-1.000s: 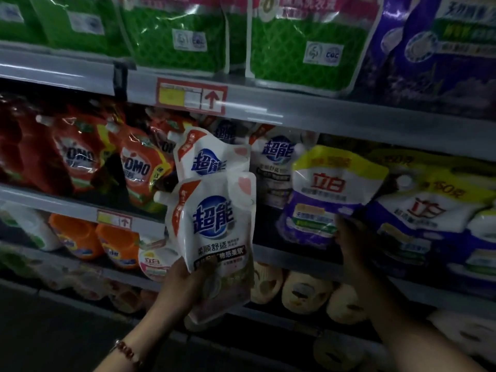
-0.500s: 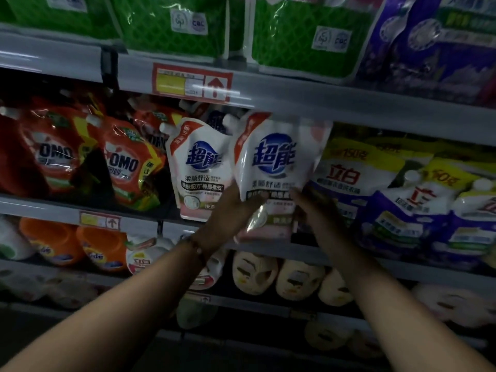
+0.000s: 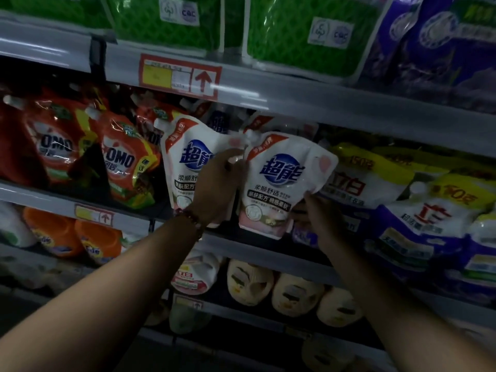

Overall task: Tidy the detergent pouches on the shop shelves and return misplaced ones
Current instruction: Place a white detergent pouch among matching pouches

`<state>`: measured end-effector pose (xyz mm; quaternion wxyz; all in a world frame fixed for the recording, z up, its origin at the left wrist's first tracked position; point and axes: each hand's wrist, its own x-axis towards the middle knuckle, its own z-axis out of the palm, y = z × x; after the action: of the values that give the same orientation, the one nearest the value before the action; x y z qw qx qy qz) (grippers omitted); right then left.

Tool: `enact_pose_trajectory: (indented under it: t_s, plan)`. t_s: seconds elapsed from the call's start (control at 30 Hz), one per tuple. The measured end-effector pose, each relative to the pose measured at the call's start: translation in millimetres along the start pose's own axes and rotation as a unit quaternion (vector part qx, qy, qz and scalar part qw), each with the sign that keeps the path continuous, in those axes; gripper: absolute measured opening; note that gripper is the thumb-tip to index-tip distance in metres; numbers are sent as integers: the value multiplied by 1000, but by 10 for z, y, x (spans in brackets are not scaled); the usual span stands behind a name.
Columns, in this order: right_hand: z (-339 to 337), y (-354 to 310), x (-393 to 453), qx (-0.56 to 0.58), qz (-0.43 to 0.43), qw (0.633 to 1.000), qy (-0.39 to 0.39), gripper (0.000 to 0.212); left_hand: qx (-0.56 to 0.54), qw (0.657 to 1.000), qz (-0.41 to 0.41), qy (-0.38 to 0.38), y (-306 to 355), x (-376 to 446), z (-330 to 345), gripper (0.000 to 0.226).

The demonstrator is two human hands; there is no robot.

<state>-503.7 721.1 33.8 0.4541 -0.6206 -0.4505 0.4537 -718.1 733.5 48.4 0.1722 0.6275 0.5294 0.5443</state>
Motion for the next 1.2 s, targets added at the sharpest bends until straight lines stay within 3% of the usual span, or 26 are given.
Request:
enact_pose_trajectory:
  t_s: [0.17, 0.3, 0.43, 0.57, 0.73, 0.9, 1.07, 1.2]
  plan:
    - [43, 19, 82, -25, -29, 999, 9, 28, 56, 998, 26, 12, 43, 129, 14, 9]
    - [82, -18, 55, -12, -42, 998, -36, 28, 124, 990, 70, 10, 86, 5, 36, 21]
    - [44, 38, 52, 14, -21, 999, -43, 23, 215, 959, 183, -21, 337, 131, 86, 52]
    - [-34, 46, -4, -13, -20, 999, -30, 25, 303, 924, 224, -66, 463, 413, 165, 44]
    - [-83, 81, -6, -111, -60, 991, 34, 35, 277, 923, 266, 5, 373, 220, 221, 16]
    - [-35, 169, 91, -239, -157, 949, 133, 40, 180, 954, 237, 27, 352, 98, 122, 21]
    - [10, 176, 135, -260, -164, 942, 137, 35, 172, 957, 233, 31, 492, 161, 147, 19]
    - [-76, 172, 1, -235, -162, 954, 88, 27, 176, 956, 235, 16, 476, 88, 249, 23]
